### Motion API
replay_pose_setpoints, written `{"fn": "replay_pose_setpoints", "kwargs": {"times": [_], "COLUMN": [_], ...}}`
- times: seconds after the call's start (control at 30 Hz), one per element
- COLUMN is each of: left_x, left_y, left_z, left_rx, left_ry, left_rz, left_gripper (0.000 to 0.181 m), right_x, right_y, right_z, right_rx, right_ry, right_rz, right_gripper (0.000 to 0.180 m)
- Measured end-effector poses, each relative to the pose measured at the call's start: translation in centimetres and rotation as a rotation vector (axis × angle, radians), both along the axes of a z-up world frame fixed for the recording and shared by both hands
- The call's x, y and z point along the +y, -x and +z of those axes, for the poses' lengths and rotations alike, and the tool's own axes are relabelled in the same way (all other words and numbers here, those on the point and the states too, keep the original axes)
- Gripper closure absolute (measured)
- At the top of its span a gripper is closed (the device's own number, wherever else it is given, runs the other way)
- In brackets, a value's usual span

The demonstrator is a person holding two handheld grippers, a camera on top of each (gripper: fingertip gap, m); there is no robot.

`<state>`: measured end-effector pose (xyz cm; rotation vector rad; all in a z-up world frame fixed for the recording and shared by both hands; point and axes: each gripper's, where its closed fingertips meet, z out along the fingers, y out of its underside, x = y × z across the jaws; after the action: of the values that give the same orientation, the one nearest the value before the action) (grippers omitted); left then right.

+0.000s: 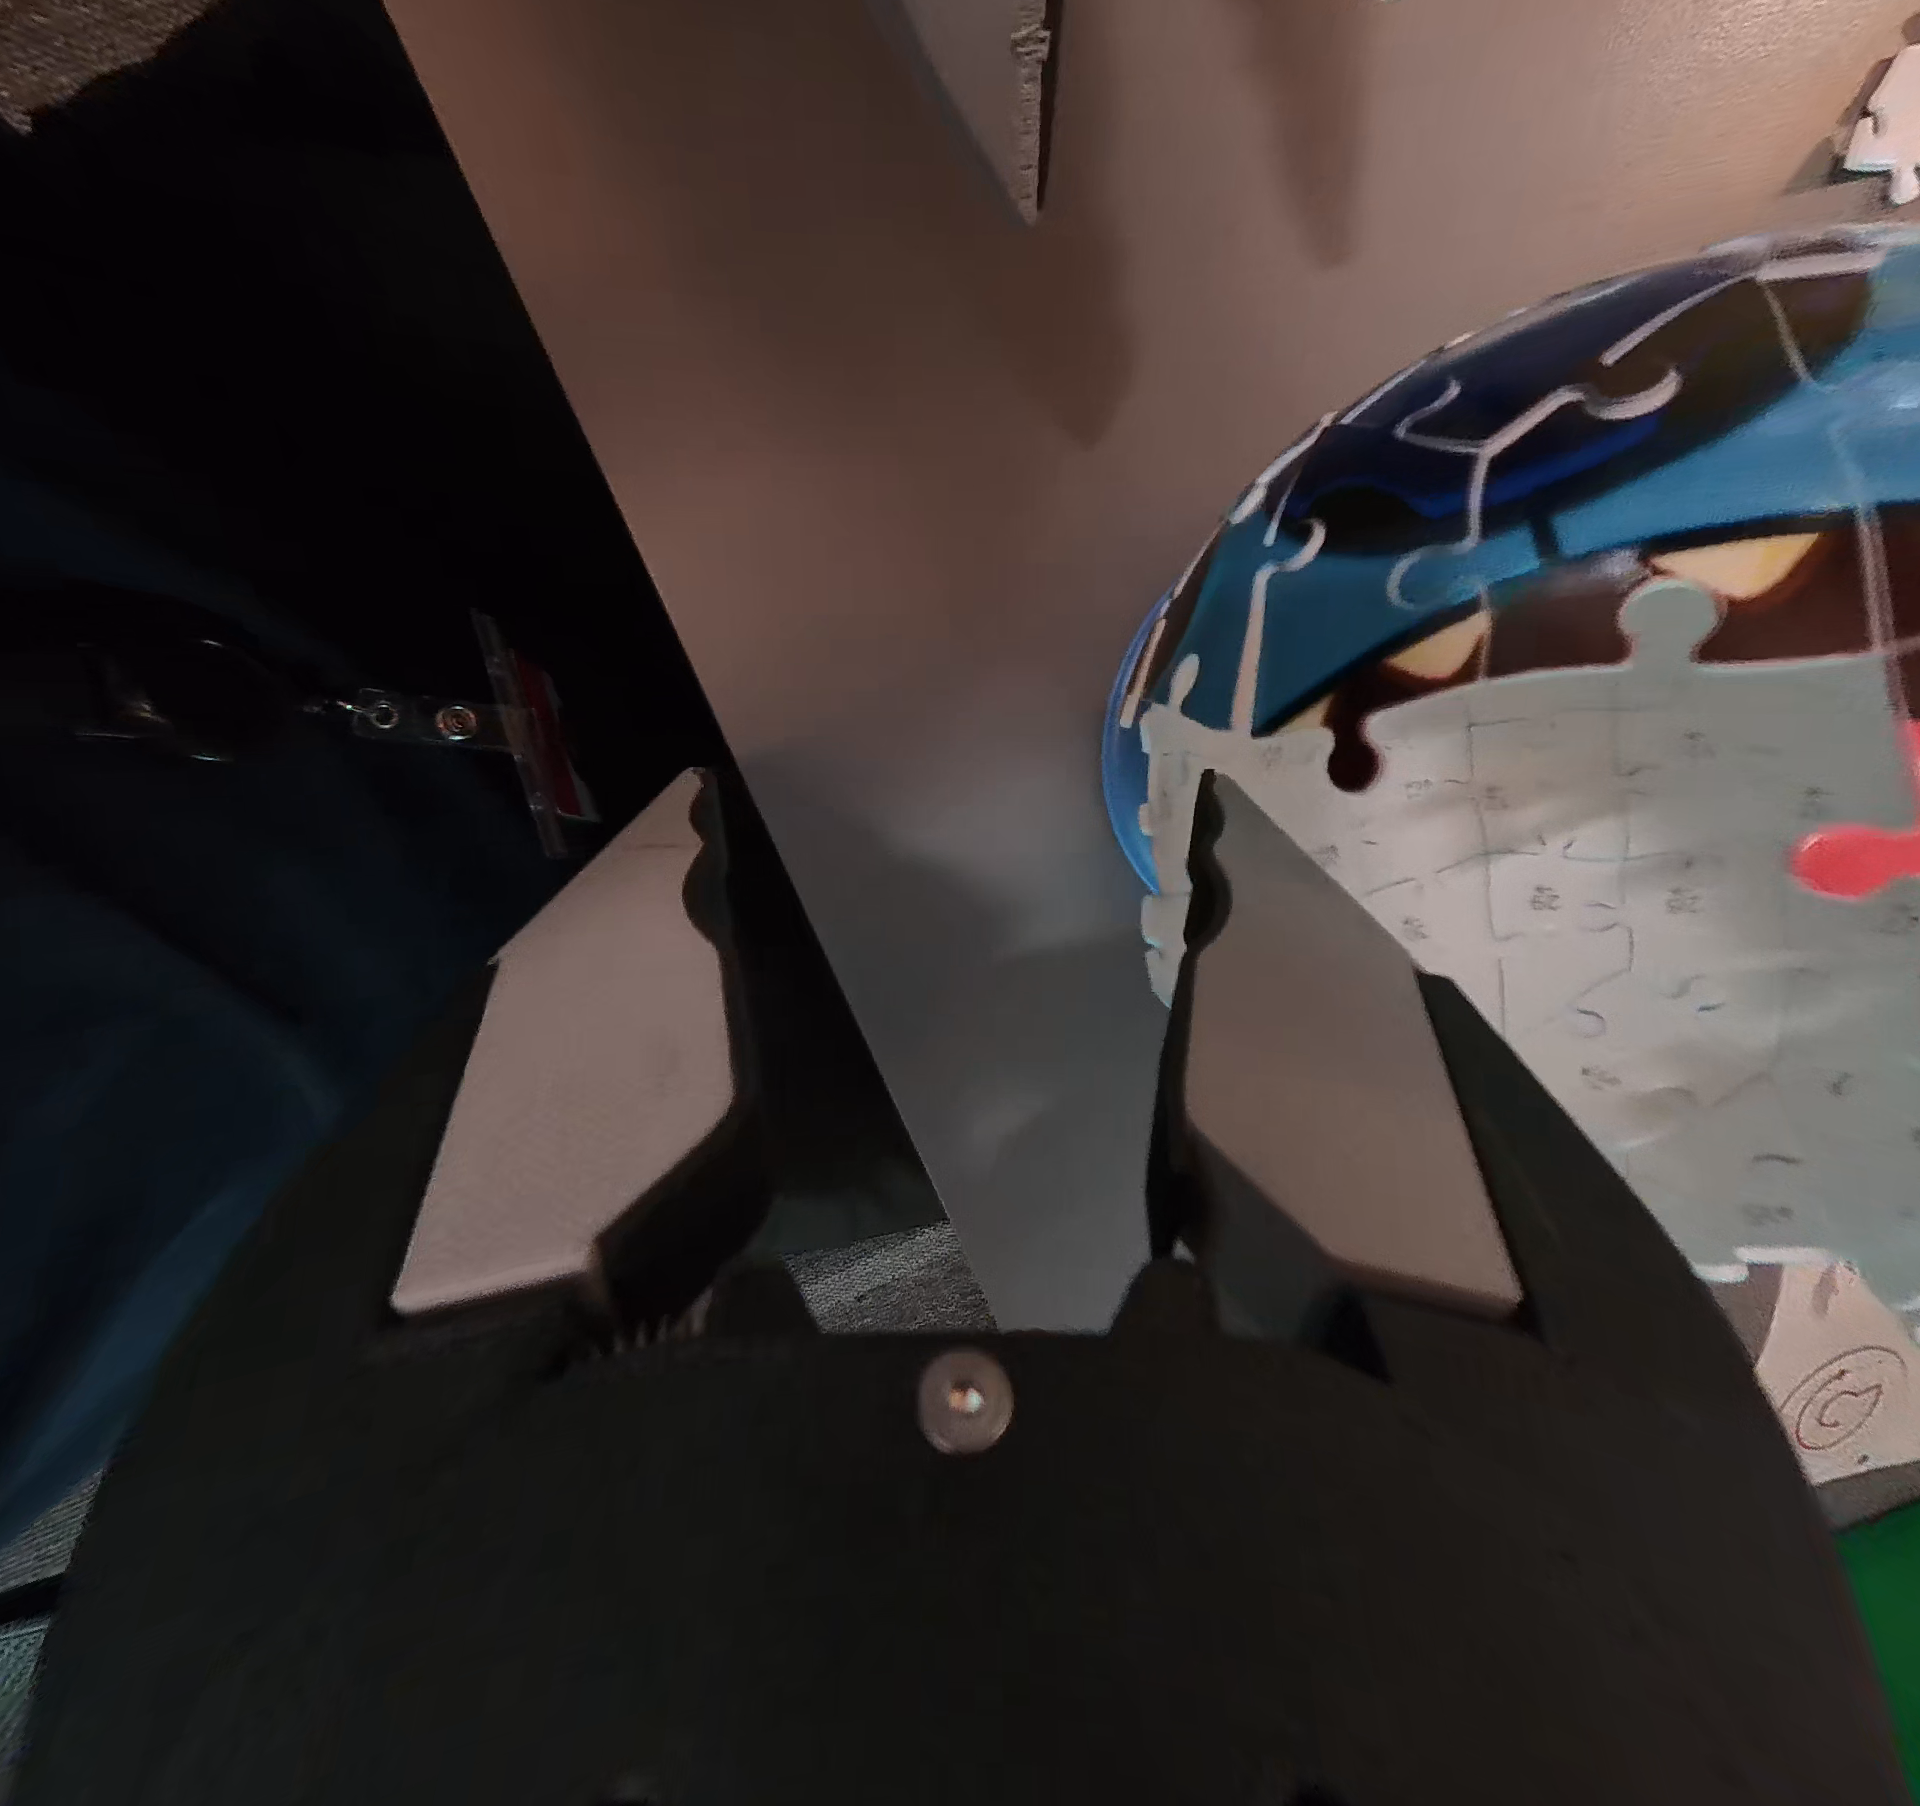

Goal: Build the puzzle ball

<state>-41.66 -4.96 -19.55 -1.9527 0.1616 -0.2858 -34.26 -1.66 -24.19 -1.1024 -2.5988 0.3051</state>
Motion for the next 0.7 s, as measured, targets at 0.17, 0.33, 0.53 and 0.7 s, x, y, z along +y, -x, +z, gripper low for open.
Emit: {"fn": "replay_pose_setpoints", "kwargs": {"times": [0.17,0.33,0.53,0.7], "left_x": [0.02,0.03,0.03,0.04], "left_y": [0.03,0.14,0.21,0.28], "left_z": [-0.03,0.03,0.06,0.08], "left_rx": [-0.007,-0.017,-0.025,-0.033], "left_ry": [0.003,0.001,0.001,0.001], "left_rz": [-0.001,0.002,0.004,0.005], "left_gripper": [0.129,0.129,0.129,0.129], "right_x": [0.14,0.24,0.47,0.52], "right_y": [-0.10,-0.13,-0.08,-0.12], "right_z": [-0.42,-0.63,-0.76,-0.87], "right_rx": [-0.027,-0.050,-0.062,-0.065], "right_ry": [-0.007,0.012,0.004,-0.002], "right_rz": [0.007,-0.005,-0.002,0.005], "right_gripper": [0.088,0.088,0.088,0.087]}}
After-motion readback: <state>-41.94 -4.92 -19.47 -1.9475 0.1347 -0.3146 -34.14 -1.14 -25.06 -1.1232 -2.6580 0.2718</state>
